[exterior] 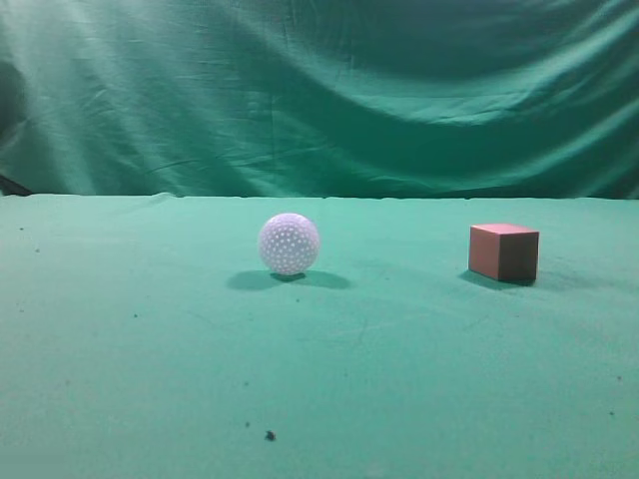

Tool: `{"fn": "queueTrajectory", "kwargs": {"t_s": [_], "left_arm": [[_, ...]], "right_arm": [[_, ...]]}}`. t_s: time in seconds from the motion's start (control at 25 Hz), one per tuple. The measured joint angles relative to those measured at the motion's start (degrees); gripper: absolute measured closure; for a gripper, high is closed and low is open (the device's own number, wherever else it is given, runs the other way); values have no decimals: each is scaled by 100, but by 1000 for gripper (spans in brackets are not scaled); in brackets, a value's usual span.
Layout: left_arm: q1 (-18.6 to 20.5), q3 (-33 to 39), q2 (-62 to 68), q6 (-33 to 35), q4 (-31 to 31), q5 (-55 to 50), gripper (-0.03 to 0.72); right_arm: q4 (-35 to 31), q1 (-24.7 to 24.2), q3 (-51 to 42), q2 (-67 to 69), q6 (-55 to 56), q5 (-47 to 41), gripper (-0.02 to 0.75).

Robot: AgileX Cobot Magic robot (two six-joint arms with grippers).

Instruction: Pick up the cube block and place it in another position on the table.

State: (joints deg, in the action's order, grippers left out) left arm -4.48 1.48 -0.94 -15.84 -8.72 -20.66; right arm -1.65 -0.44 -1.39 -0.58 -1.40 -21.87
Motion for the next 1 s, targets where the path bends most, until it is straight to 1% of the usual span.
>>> {"fn": "queueTrajectory", "kwargs": {"t_s": [0.08,0.12,0.24,0.28,0.36,0.4,0.44,0.52,0.64,0.76,0.88,1.0], "left_arm": [[0,0,0,0,0,0,426],[0,0,0,0,0,0,426],[0,0,0,0,0,0,426],[0,0,0,0,0,0,426],[0,0,0,0,0,0,426],[0,0,0,0,0,0,426],[0,0,0,0,0,0,426],[0,0,0,0,0,0,426],[0,0,0,0,0,0,426],[0,0,0,0,0,0,426],[0,0,0,0,0,0,426],[0,0,0,0,0,0,426]], "right_arm": [[-105,0,0,0,31,200,738],[-326,0,-9,0,56,402,738],[-1096,0,-22,0,143,1644,738],[-1280,0,-22,0,143,2202,738],[-1397,0,-22,0,151,3019,738],[-1425,0,6,0,151,3064,738],[-1462,0,129,0,151,2820,738],[-1474,0,634,0,151,1840,738],[-1496,0,1404,389,151,637,738],[-1545,0,1771,1020,151,156,738],[-1713,0,1808,1461,130,-137,738],[-1761,0,1931,1873,-447,-419,738]]}}
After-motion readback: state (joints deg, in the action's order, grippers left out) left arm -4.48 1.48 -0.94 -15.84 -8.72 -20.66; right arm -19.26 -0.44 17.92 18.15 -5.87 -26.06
